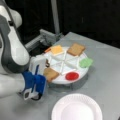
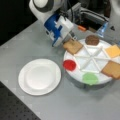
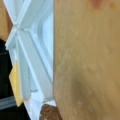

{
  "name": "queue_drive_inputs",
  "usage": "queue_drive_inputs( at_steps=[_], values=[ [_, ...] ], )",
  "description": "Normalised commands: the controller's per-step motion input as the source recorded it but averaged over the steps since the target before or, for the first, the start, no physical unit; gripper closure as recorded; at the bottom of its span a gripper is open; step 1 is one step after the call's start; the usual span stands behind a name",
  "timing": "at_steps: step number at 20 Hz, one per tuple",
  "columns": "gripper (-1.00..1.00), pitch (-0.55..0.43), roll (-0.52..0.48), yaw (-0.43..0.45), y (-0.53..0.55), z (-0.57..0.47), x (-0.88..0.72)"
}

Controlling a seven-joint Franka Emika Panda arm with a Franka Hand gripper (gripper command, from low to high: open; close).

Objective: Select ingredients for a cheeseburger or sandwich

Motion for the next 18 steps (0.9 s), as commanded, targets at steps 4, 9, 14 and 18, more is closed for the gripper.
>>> queue_drive_inputs(
  at_steps=[4, 9, 14, 18],
  values=[
    [1.0, -0.074, 0.059, -0.032, -0.03, -0.02, 0.09],
    [1.0, -0.072, 0.067, -0.023, -0.03, -0.02, 0.1],
    [1.0, -0.069, 0.082, -0.017, -0.02, 0.0, 0.09],
    [1.0, -0.079, 0.102, -0.015, -0.02, -0.01, 0.09]
  ],
)
